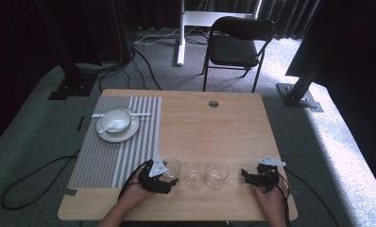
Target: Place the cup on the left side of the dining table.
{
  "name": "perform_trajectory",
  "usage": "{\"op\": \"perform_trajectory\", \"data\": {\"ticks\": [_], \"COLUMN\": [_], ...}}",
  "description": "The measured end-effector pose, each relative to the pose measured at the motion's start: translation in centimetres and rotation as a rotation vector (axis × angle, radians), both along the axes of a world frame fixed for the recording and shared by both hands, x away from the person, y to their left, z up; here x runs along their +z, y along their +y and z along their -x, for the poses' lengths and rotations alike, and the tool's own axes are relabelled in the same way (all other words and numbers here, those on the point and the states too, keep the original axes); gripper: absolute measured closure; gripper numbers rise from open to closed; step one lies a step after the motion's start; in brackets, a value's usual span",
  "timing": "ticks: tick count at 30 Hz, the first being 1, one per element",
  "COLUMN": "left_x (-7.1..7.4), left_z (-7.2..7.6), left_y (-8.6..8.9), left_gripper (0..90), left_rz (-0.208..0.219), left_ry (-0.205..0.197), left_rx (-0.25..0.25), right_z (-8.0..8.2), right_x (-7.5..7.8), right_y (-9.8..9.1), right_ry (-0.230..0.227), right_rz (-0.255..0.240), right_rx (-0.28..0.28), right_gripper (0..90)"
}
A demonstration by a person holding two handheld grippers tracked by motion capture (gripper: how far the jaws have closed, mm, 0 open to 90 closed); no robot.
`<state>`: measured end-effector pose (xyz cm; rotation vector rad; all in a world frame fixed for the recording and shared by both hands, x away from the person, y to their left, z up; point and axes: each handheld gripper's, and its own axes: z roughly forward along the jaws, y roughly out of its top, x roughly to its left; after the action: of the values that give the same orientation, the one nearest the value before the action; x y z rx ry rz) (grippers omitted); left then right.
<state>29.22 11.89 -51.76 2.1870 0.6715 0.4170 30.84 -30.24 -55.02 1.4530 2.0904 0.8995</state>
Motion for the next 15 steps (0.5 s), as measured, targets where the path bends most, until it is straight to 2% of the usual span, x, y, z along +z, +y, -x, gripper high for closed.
{"op": "perform_trajectory", "data": {"ticks": [2, 3, 5, 6, 7, 11, 15], "left_x": [0.1, 0.2, 0.5, 0.6, 0.7, 1.1, 1.4], "left_z": [0.1, 0.0, 0.1, 0.0, 0.1, 0.0, -0.1], "left_y": [0.2, 0.3, 0.6, 0.8, 1.0, 1.8, 2.9], "left_gripper": [21.9, 21.8, 21.8, 21.9, 21.8, 21.8, 21.8], "left_rz": [0.001, -0.004, -0.003, -0.009, -0.001, -0.021, -0.017], "left_ry": [-0.015, -0.002, -0.015, -0.007, -0.015, -0.029, -0.024], "left_rx": [0.017, 0.012, 0.028, 0.020, 0.032, 0.057, 0.083], "right_z": [0.0, 0.0, 0.0, 0.0, 0.0, 0.0, 0.0], "right_x": [0.0, 0.0, 0.0, 0.0, 0.0, 0.0, 0.0], "right_y": [0.0, 0.0, 0.0, 0.0, 0.0, 0.0, 0.0], "right_ry": [0.000, -0.001, -0.001, -0.001, -0.001, -0.001, -0.001], "right_rz": [0.000, 0.001, 0.001, 0.001, 0.001, 0.001, 0.001], "right_rx": [0.000, 0.001, 0.001, 0.001, 0.001, 0.001, 0.001], "right_gripper": [11.6, 11.6, 11.6, 11.6, 11.6, 11.6, 11.6]}}
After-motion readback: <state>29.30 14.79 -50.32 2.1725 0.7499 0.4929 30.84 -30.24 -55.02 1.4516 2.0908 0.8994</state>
